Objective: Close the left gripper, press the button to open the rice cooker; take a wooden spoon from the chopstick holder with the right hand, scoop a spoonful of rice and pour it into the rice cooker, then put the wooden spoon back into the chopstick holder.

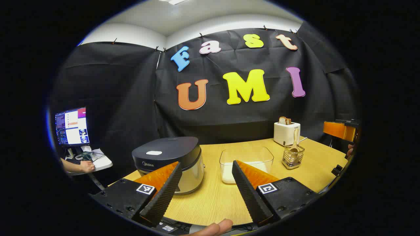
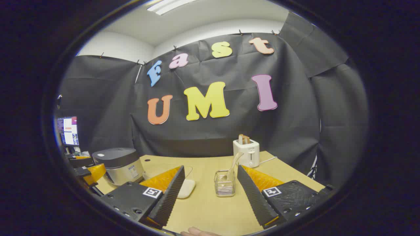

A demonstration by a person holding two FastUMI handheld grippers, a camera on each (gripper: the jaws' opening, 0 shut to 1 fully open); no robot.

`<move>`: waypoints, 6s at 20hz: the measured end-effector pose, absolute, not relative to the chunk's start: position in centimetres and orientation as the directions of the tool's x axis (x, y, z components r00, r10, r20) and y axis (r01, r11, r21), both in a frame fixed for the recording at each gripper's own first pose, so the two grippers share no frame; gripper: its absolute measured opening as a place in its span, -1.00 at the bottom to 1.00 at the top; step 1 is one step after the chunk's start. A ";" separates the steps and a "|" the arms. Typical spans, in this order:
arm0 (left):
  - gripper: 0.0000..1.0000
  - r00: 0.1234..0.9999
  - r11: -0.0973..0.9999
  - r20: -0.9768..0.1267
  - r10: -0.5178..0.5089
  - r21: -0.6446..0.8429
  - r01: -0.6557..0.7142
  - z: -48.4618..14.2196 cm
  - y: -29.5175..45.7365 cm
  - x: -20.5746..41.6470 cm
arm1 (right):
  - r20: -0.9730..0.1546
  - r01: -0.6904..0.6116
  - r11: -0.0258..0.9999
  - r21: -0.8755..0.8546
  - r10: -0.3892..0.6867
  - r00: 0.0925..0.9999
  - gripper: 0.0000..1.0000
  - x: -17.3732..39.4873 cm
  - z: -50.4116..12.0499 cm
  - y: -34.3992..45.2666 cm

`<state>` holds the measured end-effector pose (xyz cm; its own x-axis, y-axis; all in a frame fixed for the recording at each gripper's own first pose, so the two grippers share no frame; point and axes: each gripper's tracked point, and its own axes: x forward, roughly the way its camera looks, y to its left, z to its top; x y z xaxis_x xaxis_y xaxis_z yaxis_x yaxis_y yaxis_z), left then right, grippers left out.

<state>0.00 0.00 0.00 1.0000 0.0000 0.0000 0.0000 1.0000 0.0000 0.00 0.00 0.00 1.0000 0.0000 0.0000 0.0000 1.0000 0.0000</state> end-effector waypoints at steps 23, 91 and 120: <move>0.62 0.996 1.000 -0.091 0.008 -0.030 -0.011 -1.0 4.5 1.5 | 0.000 0.023 1.000 0.004 -0.023 1.000 0.83 0.3 -0.3 -2.0; 0.87 0.999 0.999 0.014 0.044 -0.019 -0.044 5.4 5.1 2.3 | -0.272 0.109 0.991 0.080 -0.083 0.959 0.92 16.8 -5.3 -9.4; 0.87 0.997 0.998 -0.055 -0.048 -0.033 0.047 0.5 4.5 2.1 | -0.460 0.127 0.991 0.044 -0.092 0.883 -0.96 26.4 -7.7 -6.3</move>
<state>2.09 4.51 0.53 0.9973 -0.0484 -0.0554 0.0466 0.9984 -0.0335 26.39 -6.31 -7.66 0.8833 -0.0923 -0.4595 0.1266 0.9910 0.0443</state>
